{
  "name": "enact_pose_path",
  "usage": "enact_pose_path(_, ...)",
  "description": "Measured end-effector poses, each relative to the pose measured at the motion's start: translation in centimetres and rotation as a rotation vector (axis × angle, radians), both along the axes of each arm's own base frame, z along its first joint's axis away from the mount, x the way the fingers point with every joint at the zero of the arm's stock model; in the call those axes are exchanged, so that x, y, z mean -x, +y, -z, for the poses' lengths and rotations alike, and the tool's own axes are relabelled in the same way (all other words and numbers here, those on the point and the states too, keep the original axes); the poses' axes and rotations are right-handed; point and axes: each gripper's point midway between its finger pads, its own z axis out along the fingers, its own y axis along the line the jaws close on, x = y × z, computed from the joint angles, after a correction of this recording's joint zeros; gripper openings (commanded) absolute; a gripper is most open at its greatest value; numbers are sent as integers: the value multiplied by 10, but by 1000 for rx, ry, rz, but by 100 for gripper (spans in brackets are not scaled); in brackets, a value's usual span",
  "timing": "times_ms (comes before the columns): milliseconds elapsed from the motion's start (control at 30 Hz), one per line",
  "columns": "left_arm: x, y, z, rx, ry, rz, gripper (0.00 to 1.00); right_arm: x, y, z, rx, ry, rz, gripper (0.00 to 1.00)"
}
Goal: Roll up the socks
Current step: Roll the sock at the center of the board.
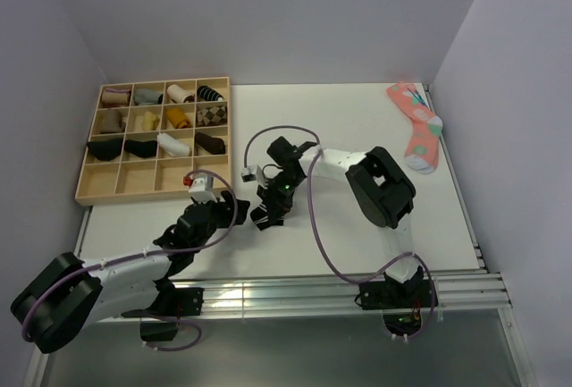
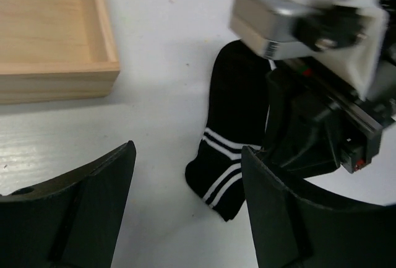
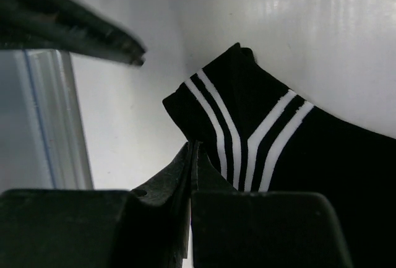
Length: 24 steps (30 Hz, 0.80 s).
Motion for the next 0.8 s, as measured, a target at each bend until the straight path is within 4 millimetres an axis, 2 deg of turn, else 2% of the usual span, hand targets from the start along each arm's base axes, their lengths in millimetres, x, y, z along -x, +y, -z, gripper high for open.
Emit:
enact_pose_path(133, 10, -14, -10, -10, -93, 53, 67, 9, -2, -5, 13, 109, -14, 0)
enact_pose_path(200, 18, -24, -12, -24, -133, 102, 58, 11, -3, -10, 16, 162, -15, 0)
enact_pose_path(367, 28, -42, -17, -33, -201, 186, 50, 7, -10, -13, 33, 286, 19, 0)
enact_pose_path(567, 42, -62, -16, -38, -233, 295, 49, 5, -20, -7, 76, 366, 61, 0)
enact_pose_path(800, 55, -77, 0, -58, -216, 392, 51, 4, -19, -8, 96, 389, 78, 0)
